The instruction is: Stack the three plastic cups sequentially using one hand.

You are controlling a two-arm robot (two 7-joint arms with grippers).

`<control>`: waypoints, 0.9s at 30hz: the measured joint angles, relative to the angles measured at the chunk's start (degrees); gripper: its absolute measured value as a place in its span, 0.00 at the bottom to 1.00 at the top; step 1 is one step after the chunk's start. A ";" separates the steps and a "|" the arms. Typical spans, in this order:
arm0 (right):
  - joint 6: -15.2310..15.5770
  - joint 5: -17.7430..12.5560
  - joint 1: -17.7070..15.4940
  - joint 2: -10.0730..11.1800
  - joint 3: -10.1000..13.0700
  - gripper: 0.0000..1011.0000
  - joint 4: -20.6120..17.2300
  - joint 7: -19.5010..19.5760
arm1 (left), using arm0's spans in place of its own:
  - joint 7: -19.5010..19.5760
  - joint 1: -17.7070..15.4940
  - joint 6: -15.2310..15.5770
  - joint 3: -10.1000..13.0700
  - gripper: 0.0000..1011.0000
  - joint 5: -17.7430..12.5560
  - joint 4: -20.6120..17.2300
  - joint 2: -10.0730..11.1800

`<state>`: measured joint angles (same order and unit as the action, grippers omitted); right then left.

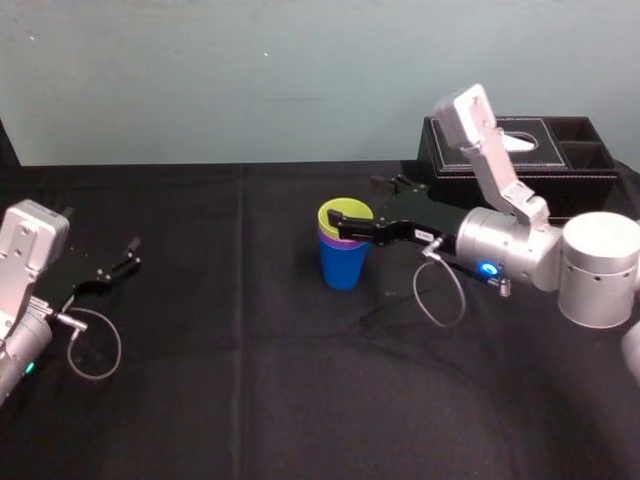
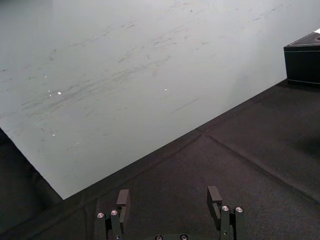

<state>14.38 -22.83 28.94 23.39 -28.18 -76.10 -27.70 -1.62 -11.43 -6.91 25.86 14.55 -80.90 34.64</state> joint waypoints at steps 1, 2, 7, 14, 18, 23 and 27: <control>0.03 -0.14 -0.32 0.31 0.30 0.99 -0.68 0.09 | 0.00 0.00 0.00 0.00 1.00 0.00 0.00 0.00; 0.05 -0.45 -0.92 0.86 0.82 0.99 -1.83 0.18 | 0.00 0.00 0.00 0.00 1.00 0.00 0.00 0.00; -0.06 -1.82 -3.25 2.83 3.04 0.99 -5.25 1.00 | 0.00 0.00 0.00 0.00 1.00 0.00 0.00 0.00; -2.31 -3.40 -7.83 5.89 7.29 0.99 -8.83 3.41 | 0.00 0.00 0.00 0.00 1.00 0.00 0.00 0.00; -3.93 -3.64 -9.65 6.70 8.99 0.99 -9.33 4.37 | 0.00 0.00 0.00 0.00 1.00 0.00 0.00 0.00; -6.34 -3.72 -12.29 7.51 11.49 0.99 -9.09 5.47 | 0.00 0.00 0.00 0.00 1.00 0.00 0.00 0.00; -7.76 -3.58 -13.65 7.75 12.67 0.99 -8.16 5.81 | 0.00 0.00 0.00 0.00 1.00 0.00 0.00 0.00</control>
<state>6.62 -26.41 15.29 31.14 -15.51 -84.26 -21.89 -1.62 -11.43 -6.91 25.86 14.55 -80.90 34.65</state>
